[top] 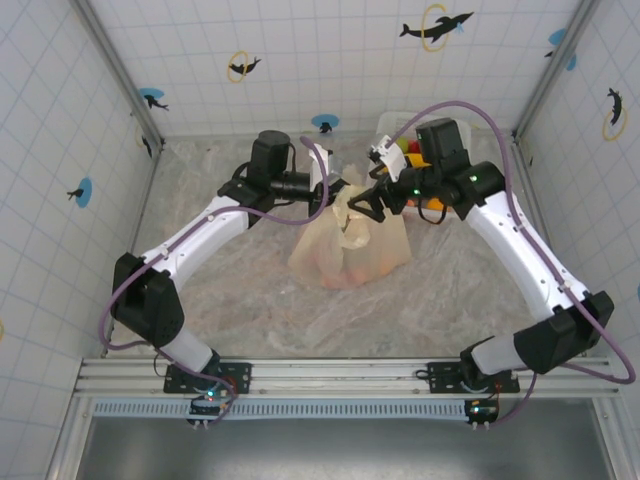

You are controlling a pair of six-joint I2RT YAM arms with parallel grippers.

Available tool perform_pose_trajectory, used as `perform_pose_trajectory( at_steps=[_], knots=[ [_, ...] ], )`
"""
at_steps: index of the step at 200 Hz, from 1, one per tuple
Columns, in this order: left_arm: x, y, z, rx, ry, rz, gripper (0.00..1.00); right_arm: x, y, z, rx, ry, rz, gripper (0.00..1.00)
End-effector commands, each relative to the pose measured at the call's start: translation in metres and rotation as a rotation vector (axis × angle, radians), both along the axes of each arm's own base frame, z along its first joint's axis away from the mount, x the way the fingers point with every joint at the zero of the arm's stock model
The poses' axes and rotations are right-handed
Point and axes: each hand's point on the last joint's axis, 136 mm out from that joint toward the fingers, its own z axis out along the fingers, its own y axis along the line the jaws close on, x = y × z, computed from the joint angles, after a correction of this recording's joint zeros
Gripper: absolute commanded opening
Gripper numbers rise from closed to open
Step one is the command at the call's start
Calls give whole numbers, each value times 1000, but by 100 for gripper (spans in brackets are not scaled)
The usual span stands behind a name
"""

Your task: Place the fake fruits into the plastic bag and tie a complex knot

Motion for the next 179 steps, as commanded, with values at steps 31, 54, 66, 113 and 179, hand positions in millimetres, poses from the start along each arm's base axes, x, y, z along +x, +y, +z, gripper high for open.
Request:
perform_pose_trajectory(
  at_steps=[31, 54, 66, 113, 179],
  knots=[
    [-11, 3, 18, -25, -49, -10, 0, -1, 7, -6, -22, -22, 16, 100],
    [-11, 2, 17, -24, -47, -11, 0, -2, 6, 2, 7, -89, 5, 100],
    [-12, 3, 17, -25, -48, -14, 0, -2, 5, 8, 23, -129, -1, 100],
    [-13, 2, 16, -23, -43, -17, 0, -14, -26, 32, 15, -375, -30, 100],
    [-12, 3, 15, -21, -51, -9, 0, -31, -30, 38, 59, -555, 77, 100]
  ],
)
